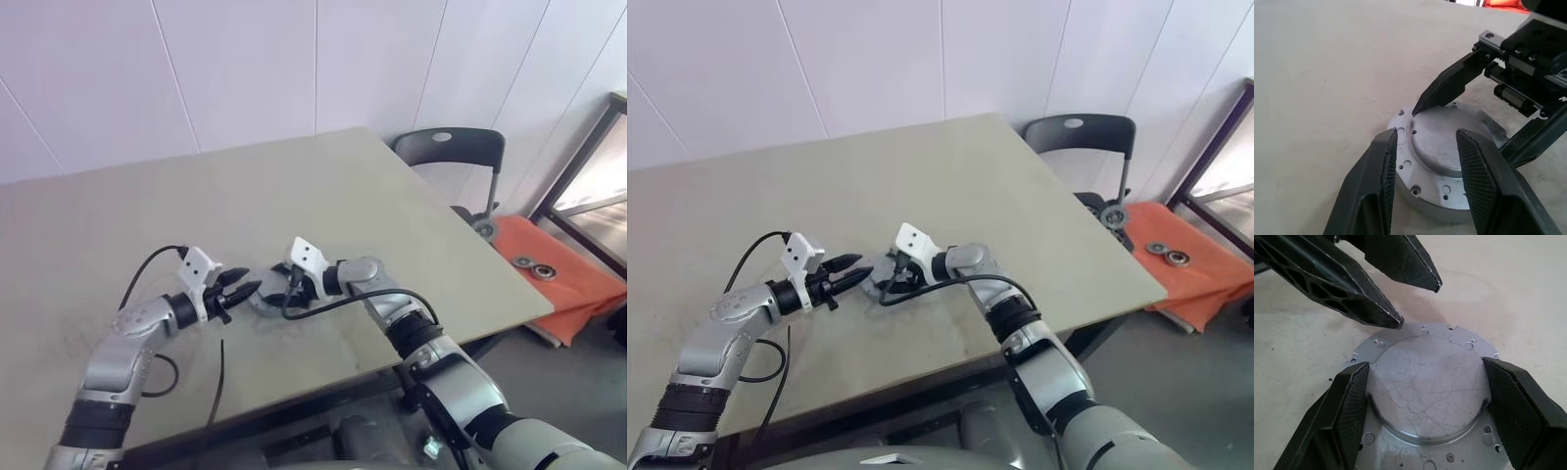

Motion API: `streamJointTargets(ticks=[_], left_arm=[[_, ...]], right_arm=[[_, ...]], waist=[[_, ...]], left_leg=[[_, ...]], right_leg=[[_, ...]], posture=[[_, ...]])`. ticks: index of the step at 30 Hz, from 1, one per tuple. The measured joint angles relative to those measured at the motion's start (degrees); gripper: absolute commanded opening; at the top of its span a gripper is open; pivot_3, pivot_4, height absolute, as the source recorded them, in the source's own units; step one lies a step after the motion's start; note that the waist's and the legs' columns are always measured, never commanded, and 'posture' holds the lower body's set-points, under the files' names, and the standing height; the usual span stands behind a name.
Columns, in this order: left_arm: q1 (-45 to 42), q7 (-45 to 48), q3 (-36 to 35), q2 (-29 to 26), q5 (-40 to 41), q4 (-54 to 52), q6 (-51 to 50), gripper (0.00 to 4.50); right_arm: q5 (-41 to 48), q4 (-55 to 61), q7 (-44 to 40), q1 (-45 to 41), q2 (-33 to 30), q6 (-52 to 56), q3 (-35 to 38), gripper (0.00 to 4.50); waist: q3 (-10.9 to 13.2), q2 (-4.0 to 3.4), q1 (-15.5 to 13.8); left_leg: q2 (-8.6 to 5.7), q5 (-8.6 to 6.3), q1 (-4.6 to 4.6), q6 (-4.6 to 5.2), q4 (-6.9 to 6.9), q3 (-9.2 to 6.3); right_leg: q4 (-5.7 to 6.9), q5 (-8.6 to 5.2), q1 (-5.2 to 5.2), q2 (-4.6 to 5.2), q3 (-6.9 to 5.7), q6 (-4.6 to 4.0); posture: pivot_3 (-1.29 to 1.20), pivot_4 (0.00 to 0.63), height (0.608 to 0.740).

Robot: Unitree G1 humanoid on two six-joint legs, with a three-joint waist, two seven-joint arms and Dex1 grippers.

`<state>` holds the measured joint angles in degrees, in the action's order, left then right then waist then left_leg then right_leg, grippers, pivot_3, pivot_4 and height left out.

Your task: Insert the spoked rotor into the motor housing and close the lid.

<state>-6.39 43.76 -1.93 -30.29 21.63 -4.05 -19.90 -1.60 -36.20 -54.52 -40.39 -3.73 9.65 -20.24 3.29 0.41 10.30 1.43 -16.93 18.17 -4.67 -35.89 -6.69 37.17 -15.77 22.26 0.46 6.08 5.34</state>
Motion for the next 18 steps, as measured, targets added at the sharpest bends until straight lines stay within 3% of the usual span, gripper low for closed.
streamJointTargets(ticks=[18], left_arm=[[-4.6, -2.9, -2.3, 0.6, -1.2, 6.1, 1.4, 1.99]], right_arm=[[-0.6, -0.1, -2.7, -0.4, -1.2, -2.1, -1.5, 3.19]], waist=[[0.0, -0.04, -0.2]], left_leg=[[-0.02, 0.00, 0.04, 0.00, 0.35, 0.00]], right_leg=[[-0.20, 0.01, 0.08, 0.03, -0.01, 0.03]], posture=[[0.00, 0.000, 0.740]])
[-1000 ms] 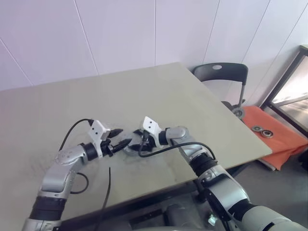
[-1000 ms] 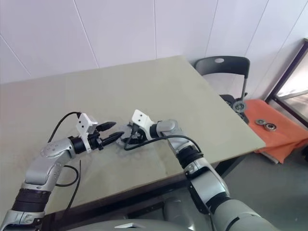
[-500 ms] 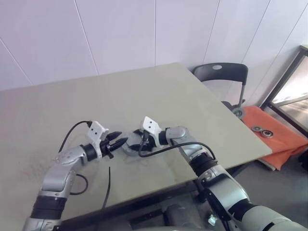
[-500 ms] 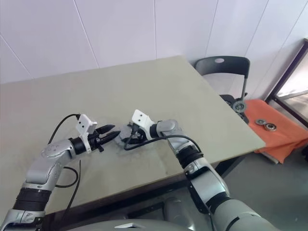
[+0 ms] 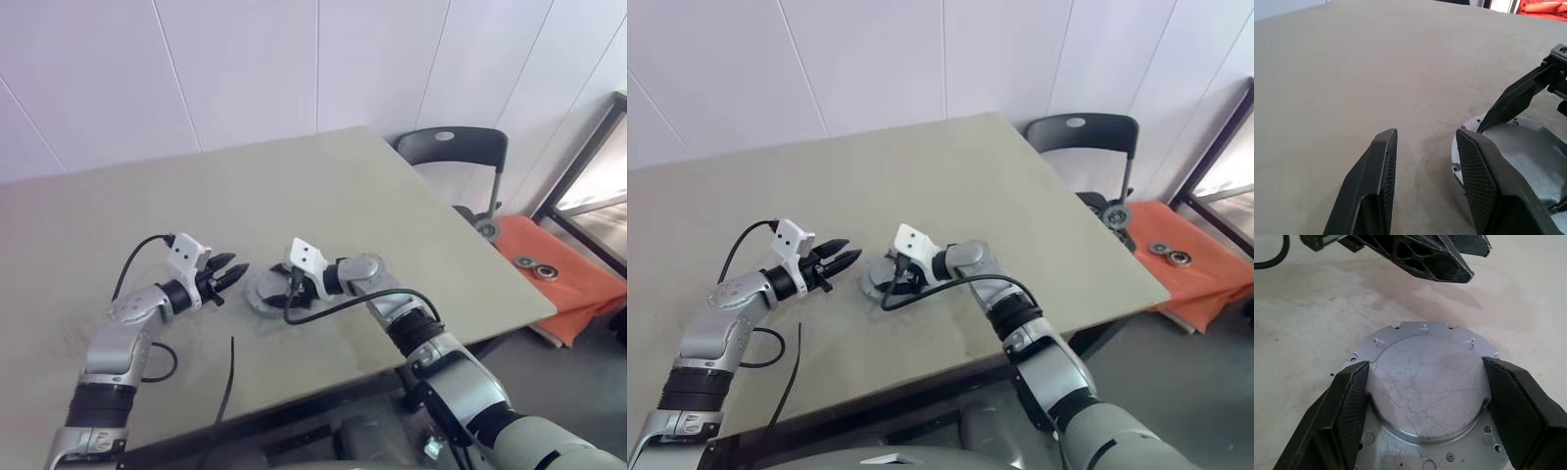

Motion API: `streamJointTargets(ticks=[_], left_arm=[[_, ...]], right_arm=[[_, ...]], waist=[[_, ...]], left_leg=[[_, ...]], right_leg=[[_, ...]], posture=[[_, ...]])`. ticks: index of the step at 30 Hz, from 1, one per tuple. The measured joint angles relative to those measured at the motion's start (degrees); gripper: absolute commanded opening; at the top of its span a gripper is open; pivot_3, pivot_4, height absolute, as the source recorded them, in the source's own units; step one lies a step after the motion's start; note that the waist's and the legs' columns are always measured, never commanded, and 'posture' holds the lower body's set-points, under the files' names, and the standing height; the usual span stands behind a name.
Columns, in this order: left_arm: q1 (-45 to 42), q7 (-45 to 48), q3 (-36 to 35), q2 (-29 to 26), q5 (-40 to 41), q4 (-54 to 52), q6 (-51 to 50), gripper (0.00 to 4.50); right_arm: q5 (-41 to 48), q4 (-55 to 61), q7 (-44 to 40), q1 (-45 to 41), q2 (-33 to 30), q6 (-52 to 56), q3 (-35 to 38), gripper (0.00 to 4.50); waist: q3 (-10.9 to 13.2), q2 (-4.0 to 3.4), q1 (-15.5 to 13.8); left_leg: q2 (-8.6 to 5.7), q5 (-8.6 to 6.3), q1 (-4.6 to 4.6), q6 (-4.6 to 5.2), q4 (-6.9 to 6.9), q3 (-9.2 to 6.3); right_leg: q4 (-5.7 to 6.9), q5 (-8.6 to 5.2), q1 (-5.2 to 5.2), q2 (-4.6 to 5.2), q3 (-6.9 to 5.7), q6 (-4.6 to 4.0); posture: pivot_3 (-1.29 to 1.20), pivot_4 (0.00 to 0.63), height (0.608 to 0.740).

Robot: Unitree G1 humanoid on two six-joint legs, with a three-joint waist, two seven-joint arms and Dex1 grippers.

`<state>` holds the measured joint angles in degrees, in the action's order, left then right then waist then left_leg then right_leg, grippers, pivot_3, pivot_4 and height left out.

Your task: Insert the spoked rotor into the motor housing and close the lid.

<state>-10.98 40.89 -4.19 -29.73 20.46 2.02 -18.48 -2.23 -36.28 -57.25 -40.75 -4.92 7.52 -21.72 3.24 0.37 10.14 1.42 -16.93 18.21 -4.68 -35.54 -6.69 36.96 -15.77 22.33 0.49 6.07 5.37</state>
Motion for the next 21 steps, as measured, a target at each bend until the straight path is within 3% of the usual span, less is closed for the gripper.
streamJointTargets(ticks=[14, 21], left_arm=[[1.5, -1.0, 0.0, 0.5, 0.0, -1.4, -0.1, 1.99], [2.0, -1.5, 0.0, 0.6, 0.0, -2.1, -0.2, 1.99]], right_arm=[[-1.3, -2.4, -6.2, -3.3, -2.4, -2.9, -1.8, 3.19], [-0.6, -4.0, -9.0, -5.5, -2.5, 2.2, -1.4, 3.19]], waist=[[-0.6, -0.51, -1.6], [-0.9, -0.58, -2.1]], left_leg=[[-0.01, -0.01, -0.06, 0.02, 0.41, -0.01], [-0.03, -0.08, 0.00, 0.12, 0.46, -0.01]], right_leg=[[-0.75, 0.09, -0.02, 0.07, -0.03, 0.19], [-0.85, 0.09, 0.00, 0.11, -0.04, 0.23]], posture=[[0.00, 0.000, 0.740], [0.00, 0.000, 0.740]])
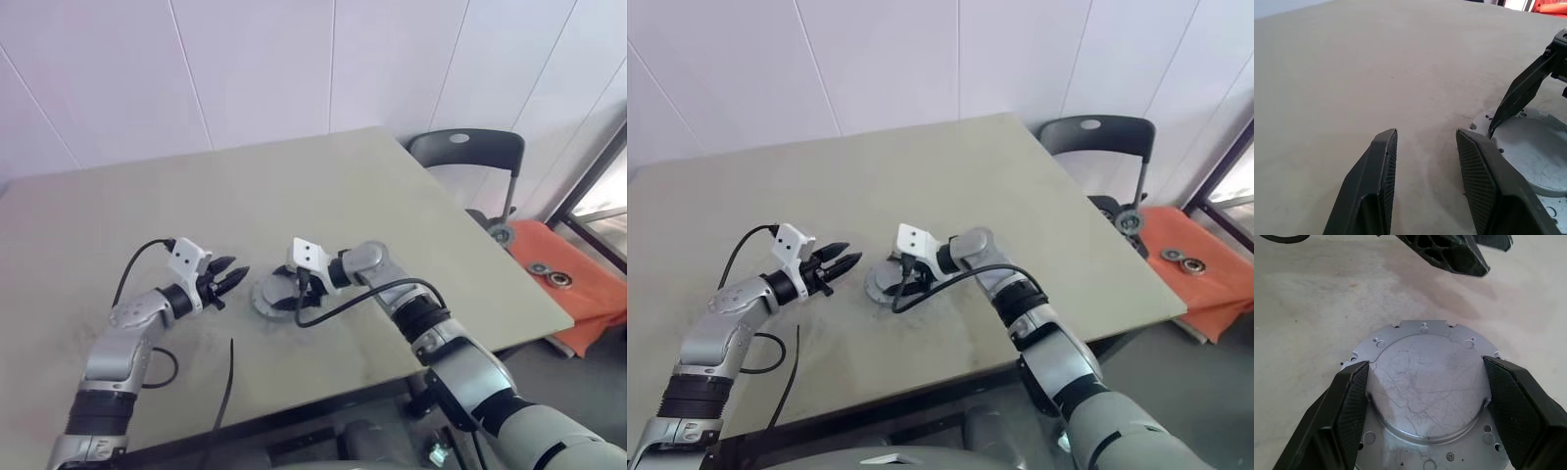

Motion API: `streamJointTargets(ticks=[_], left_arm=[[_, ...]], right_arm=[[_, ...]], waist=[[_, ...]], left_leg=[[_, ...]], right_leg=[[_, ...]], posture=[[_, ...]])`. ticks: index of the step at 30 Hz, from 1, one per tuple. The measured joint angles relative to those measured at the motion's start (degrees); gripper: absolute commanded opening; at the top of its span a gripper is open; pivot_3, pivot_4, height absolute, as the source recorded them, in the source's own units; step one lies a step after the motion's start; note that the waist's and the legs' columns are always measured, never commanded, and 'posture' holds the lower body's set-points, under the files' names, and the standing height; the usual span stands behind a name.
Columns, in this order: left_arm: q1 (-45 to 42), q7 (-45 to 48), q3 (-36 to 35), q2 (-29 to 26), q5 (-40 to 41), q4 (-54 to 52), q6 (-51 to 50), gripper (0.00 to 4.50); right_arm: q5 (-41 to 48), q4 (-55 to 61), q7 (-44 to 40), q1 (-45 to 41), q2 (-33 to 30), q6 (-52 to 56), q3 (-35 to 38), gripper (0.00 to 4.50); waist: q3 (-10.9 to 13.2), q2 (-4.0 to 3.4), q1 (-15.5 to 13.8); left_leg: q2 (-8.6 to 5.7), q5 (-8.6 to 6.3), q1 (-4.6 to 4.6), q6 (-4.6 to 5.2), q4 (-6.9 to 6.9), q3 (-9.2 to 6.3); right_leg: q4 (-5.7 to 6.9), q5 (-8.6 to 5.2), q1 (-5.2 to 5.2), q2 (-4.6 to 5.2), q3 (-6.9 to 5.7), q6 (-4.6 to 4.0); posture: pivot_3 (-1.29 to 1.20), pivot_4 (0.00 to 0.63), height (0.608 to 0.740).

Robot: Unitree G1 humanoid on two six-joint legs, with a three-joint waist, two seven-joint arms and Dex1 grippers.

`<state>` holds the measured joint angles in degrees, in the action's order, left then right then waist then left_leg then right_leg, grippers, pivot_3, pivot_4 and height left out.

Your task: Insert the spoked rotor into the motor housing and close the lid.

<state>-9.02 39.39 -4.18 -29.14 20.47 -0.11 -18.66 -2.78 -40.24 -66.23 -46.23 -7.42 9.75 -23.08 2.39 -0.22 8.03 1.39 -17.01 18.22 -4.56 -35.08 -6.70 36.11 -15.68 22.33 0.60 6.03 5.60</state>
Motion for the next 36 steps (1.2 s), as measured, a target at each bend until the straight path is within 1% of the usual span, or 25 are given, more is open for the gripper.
streamJointTargets(ticks=[4, 7, 21, 25, 31, 36], left_arm=[[0.8, -0.2, 0.0, 0.2, 0.0, -0.3, 0.0, 1.99], [1.5, -0.2, 0.0, 0.3, 0.0, -0.6, -0.1, 1.99], [2.0, -0.8, 0.0, 0.4, 0.0, -1.4, -0.8, 1.99], [2.1, -0.8, 0.0, 0.4, 0.0, -1.9, -0.9, 1.99], [2.0, -0.7, 0.0, 0.4, 0.0, -1.9, -0.9, 1.99], [1.4, -0.7, 0.0, 0.4, 0.0, -1.8, -0.9, 1.99]], right_arm=[[1.7, -2.5, -2.7, -2.2, 0.1, 7.1, 1.7, 3.19], [2.1, -3.3, -3.9, -2.5, 0.0, 9.1, 2.5, 3.19], [2.0, -3.5, -3.9, -2.1, -0.3, 8.4, 2.5, 3.19], [2.7, -3.4, -3.5, -1.5, 0.3, 9.0, 4.3, 3.19], [6.0, 0.7, -6.4, 1.4, -0.5, 11.2, 6.5, 3.19], [7.9, 3.3, -8.3, 3.1, -0.8, 12.5, 6.7, 3.19]], waist=[[-0.2, -0.14, -0.9], [-0.4, -0.15, -1.0], [-0.6, -0.13, -1.1], [-0.6, -0.12, -1.1], [-0.6, -0.09, -1.1], [-0.5, -0.12, -1.0]], left_leg=[[0.00, -0.04, -0.01, 0.08, 0.02, -0.01], [0.00, -0.05, -0.02, 0.09, -0.01, -0.01], [-0.02, -0.05, -0.04, 0.08, -0.05, -0.02], [-0.01, -0.05, -0.01, 0.08, -0.06, -0.03], [-0.01, -0.07, 0.20, 0.10, 0.00, -0.04], [-0.01, -0.25, 0.26, 0.40, 0.06, -0.04]], right_leg=[[0.00, -0.02, 0.01, -0.01, -0.02, 0.01], [0.01, -0.07, -0.02, 0.00, -0.04, -0.06], [0.01, -0.12, -0.06, 0.00, -0.04, -0.12], [0.03, -0.12, -0.02, -0.01, -0.04, -0.12], [0.01, -0.02, 0.20, 0.00, -0.06, 0.06], [0.01, 0.00, 0.32, 0.00, -0.06, -0.02]], posture=[[0.00, 0.000, 0.740], [0.00, 0.000, 0.740], [0.00, 0.000, 0.740], [0.00, 0.000, 0.740], [0.00, 0.000, 0.740], [0.00, 0.000, 0.740]])
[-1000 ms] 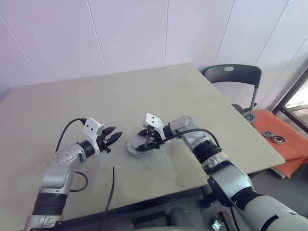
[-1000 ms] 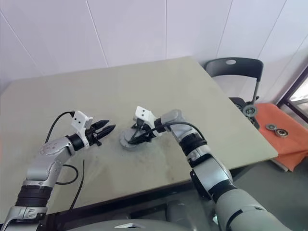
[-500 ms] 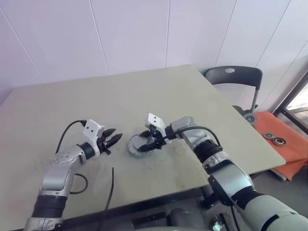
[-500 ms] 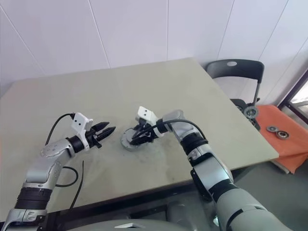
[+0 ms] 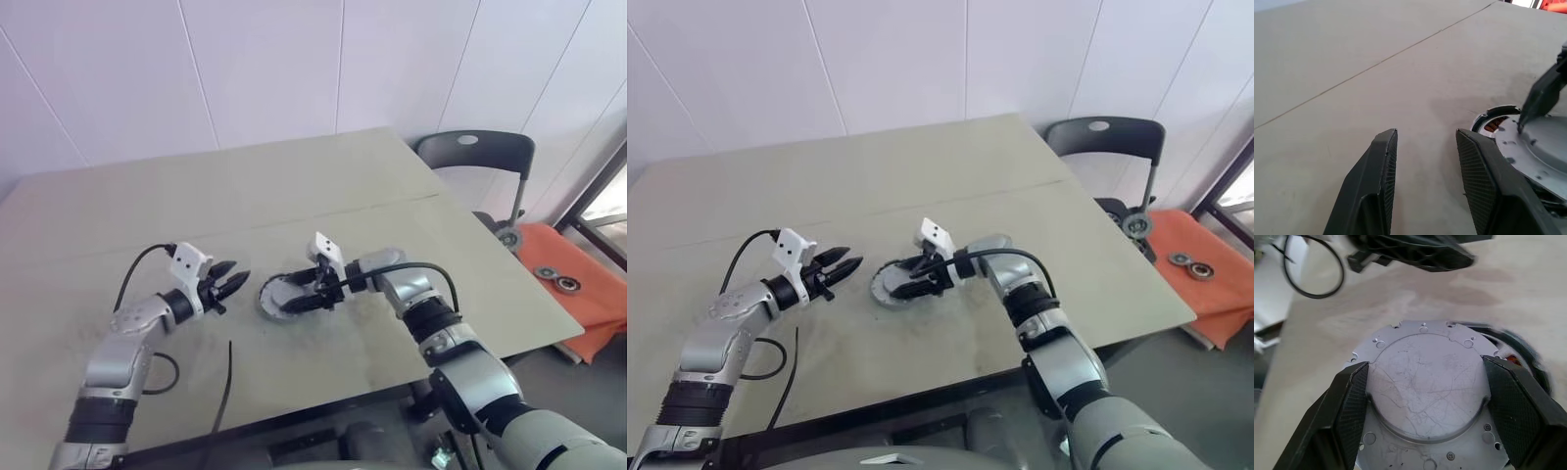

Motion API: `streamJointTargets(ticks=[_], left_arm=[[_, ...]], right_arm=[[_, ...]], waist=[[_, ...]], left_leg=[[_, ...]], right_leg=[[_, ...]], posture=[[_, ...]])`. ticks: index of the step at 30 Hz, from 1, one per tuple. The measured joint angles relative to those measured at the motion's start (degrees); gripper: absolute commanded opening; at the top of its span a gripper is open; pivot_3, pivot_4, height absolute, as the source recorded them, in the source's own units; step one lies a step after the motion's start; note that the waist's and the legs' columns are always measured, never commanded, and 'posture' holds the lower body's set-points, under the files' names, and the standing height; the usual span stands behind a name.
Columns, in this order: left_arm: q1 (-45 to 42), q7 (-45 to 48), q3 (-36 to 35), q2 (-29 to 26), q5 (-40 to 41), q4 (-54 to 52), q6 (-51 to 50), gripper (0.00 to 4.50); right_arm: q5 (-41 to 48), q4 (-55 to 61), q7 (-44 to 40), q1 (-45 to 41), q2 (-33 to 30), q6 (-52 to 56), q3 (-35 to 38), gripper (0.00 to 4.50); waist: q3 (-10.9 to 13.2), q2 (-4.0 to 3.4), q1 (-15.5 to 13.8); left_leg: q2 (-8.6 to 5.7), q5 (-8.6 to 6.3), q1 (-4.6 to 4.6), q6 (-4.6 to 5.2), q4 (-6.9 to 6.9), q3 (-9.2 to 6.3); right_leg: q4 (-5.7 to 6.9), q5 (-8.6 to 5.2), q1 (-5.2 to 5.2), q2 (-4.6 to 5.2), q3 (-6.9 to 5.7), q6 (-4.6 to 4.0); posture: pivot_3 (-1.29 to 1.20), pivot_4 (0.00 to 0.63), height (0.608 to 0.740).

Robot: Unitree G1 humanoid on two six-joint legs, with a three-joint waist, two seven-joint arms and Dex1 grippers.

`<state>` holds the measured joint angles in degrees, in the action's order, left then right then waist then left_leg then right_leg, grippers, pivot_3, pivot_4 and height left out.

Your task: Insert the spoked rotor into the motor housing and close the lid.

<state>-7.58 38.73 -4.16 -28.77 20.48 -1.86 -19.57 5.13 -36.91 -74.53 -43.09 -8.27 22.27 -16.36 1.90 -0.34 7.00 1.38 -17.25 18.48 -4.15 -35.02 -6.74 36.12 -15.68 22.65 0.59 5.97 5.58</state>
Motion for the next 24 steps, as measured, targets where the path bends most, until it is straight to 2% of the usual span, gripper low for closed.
streamJointTargets(ticks=[11, 24], left_arm=[[-0.1, 0.1, 0.0, 0.0, 0.0, 0.7, 0.0, 1.99], [-0.1, 0.1, 0.1, 0.0, -0.1, 0.7, 0.0, 1.99]], right_arm=[[1.4, -1.9, 7.0, 0.4, 2.8, -0.4, 3.4, 3.19], [0.2, -2.3, 13.2, 1.3, 4.0, -5.9, 3.1, 3.19]], waist=[[0.1, 0.05, 0.4], [0.1, 0.05, 0.3]], left_leg=[[0.00, -0.03, -0.08, 0.06, -0.14, 0.01], [0.00, 0.00, -0.11, 0.02, -0.22, 0.00]], right_leg=[[0.10, -0.05, -0.04, -0.04, 0.00, 0.04], [0.25, -0.03, -0.02, -0.06, 0.02, 0.01]], posture=[[0.00, 0.000, 0.740], [0.00, 0.000, 0.740]])
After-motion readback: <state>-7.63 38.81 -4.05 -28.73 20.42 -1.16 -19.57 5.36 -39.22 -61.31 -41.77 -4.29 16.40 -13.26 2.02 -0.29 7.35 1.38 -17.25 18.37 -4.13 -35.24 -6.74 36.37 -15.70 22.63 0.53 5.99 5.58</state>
